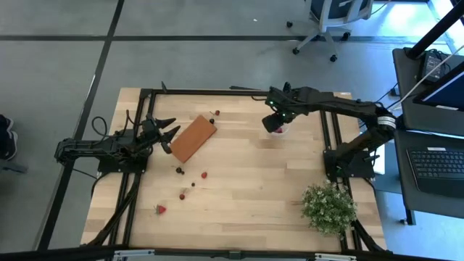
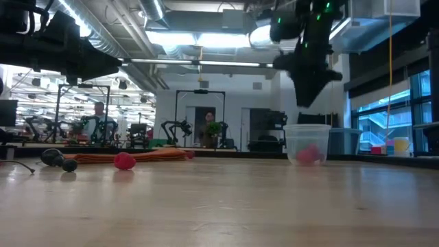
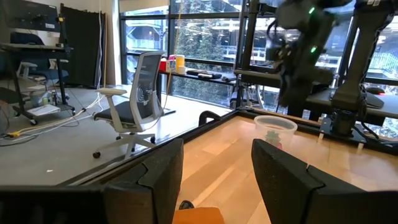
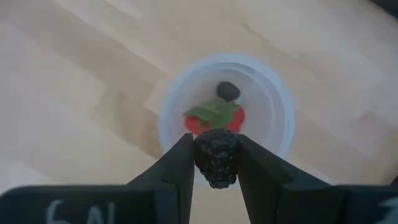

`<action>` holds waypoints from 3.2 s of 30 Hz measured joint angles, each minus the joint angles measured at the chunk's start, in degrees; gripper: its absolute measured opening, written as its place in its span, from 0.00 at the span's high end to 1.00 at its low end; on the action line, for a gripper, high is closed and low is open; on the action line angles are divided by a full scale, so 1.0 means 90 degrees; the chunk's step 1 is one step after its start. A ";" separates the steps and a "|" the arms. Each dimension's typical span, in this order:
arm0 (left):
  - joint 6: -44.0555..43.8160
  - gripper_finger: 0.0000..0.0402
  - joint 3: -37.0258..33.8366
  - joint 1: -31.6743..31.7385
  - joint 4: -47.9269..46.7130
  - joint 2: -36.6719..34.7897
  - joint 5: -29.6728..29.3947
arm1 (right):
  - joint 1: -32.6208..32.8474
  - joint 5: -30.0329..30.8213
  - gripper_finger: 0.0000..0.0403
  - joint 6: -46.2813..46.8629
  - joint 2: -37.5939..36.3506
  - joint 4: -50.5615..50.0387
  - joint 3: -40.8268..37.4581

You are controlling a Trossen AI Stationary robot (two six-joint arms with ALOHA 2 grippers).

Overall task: Pick and placing Produce into tupperware
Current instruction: Put the blackberry into the transparent container, then put the red raspberry into the transparent container

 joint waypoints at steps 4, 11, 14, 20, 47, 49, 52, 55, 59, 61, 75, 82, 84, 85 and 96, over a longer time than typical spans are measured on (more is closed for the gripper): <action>0.0001 0.54 0.0001 0.0001 0.0000 0.0000 0.0000 | -0.0140 -0.0150 0.74 -0.0142 0.0372 0.0224 -0.0267; 0.0017 0.54 0.0001 0.0002 0.0000 0.0000 0.0000 | -0.0148 -0.0233 0.73 -0.0332 0.1103 0.0519 -0.0339; 0.0019 0.54 0.0000 0.0001 0.0002 0.0000 0.0000 | -0.0148 -0.0282 0.73 -0.0360 0.1376 0.0563 -0.0339; 0.0021 0.54 -0.0001 0.0000 0.0000 0.0000 0.0000 | -0.0148 -0.0283 0.73 -0.0535 0.1597 0.0598 -0.0339; 0.0024 0.54 -0.0001 0.0000 0.0001 0.0000 0.0000 | -0.0096 -0.0270 0.50 -0.0681 0.1559 -0.0423 0.0882; 0.0024 0.54 0.0001 0.0001 0.0002 0.0000 0.0000 | -0.0026 -0.0244 0.50 -0.0686 0.1557 -0.0671 0.1422; -0.0174 0.54 0.0001 0.0000 0.0002 0.0000 0.0033 | 0.0161 -0.0233 0.50 -0.0838 0.1474 -0.0876 0.2254; -0.0475 0.54 0.0000 0.0000 0.0002 0.0000 0.0161 | 0.0469 0.0042 0.50 -0.1066 0.1140 -0.0753 0.2899; -0.0476 0.54 -0.0001 0.0001 0.0002 0.0000 0.0168 | 0.1013 0.0583 0.50 -0.1364 0.0262 -0.0243 0.3192; -0.0476 0.54 0.0001 0.0002 0.0002 -0.0002 0.0168 | 0.1328 0.0754 0.50 -0.1611 -0.0263 0.0145 0.3070; -0.0622 0.54 -0.0001 0.0000 0.0002 0.0000 0.0175 | 0.3201 0.1331 0.50 -0.2559 -0.3248 0.2539 -0.0053; -0.0649 0.49 -0.0001 0.0000 -0.0017 0.0000 0.0729 | 0.3264 0.1396 0.50 -0.2348 -0.4494 0.2848 -0.1593; -0.0646 0.45 -0.0001 0.0002 -0.0017 0.0000 0.0726 | 0.3264 0.1395 0.50 -0.2349 -0.4817 0.3176 -0.2038; -0.0648 0.44 0.0001 0.0000 -0.0017 0.0000 0.0722 | 0.3264 0.1394 0.50 -0.2366 -0.4978 0.3367 -0.2279; -0.0833 0.42 0.0001 0.0002 0.0744 0.0000 0.1623 | 0.3034 0.1399 0.50 -0.2663 -0.6569 0.5545 -0.4335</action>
